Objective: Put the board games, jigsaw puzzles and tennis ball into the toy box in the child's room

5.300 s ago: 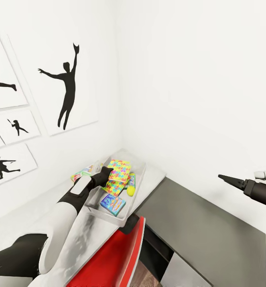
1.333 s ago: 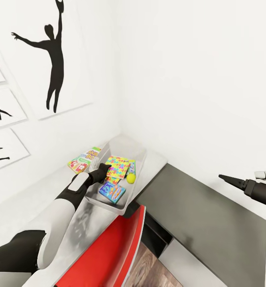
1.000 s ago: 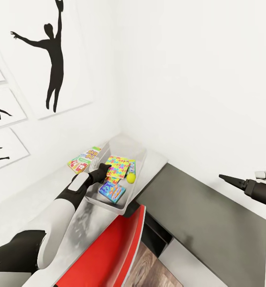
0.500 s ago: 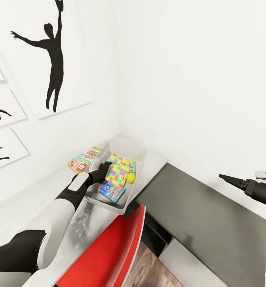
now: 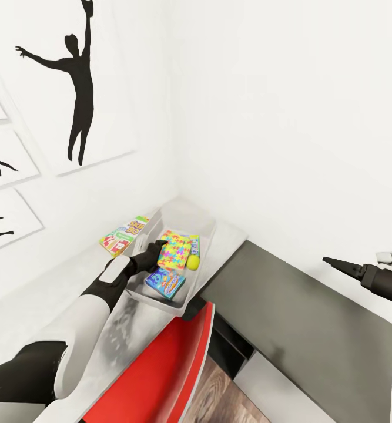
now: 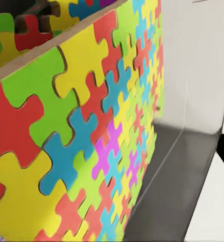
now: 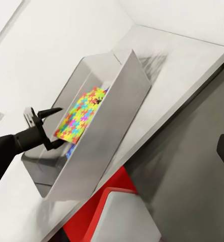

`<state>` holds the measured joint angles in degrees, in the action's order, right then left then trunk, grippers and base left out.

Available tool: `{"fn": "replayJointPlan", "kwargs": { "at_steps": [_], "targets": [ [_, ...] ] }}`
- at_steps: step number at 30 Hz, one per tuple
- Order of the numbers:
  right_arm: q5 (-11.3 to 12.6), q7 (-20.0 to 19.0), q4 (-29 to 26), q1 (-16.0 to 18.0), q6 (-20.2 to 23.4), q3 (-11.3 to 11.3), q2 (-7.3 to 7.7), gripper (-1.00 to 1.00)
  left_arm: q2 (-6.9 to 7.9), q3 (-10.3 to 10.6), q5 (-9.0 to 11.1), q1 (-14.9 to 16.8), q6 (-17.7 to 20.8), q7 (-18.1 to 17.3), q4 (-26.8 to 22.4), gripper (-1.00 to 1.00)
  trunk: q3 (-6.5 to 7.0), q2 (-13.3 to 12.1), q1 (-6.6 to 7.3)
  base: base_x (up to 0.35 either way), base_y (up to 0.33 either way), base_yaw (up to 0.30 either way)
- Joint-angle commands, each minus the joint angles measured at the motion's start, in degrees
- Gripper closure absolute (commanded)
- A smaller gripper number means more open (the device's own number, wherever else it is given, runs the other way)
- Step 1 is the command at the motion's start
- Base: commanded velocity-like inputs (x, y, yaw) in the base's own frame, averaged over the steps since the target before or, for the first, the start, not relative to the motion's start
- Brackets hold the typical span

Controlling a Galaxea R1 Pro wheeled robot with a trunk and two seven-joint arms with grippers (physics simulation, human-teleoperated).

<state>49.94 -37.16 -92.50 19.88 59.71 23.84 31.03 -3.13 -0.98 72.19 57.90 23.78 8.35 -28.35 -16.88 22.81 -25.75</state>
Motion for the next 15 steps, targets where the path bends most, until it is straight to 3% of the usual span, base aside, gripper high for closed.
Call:
{"fn": "replayJointPlan", "kwargs": {
  "at_steps": [1, 8, 14, 15],
  "targets": [
    [-0.3, -0.4, 0.0, 0.1, 0.3, 0.1, 0.02, -1.00, -0.01, -0.1, 1.2, -0.1, 0.4, 0.5, -0.1, -1.00, -0.10, 0.1, -0.03, 0.000, 0.000, 0.000],
    [-0.2, -0.4, 0.0, 0.1, 0.3, 0.1, 0.10, -1.00, 0.04, -0.1, 4.7, -0.9, 1.5, 0.7, -0.2, -1.00, -0.10, 0.1, -0.03, 0.000, 0.000, 0.000],
    [-0.2, -0.4, 0.0, 0.1, 0.3, 0.1, 0.09, -1.00, 0.05, -0.1, 8.9, -2.4, 4.5, 3.1, -0.6, -1.00, -0.10, 0.1, -0.03, 0.000, 0.000, 0.000],
    [-0.2, -0.4, 0.0, 0.1, 0.3, 0.1, 0.09, -1.00, 0.05, -0.1, 8.9, -2.4, 4.5, 3.1, -0.6, -1.00, -0.10, 0.1, -0.03, 0.000, 0.000, 0.000]
  ]
}}
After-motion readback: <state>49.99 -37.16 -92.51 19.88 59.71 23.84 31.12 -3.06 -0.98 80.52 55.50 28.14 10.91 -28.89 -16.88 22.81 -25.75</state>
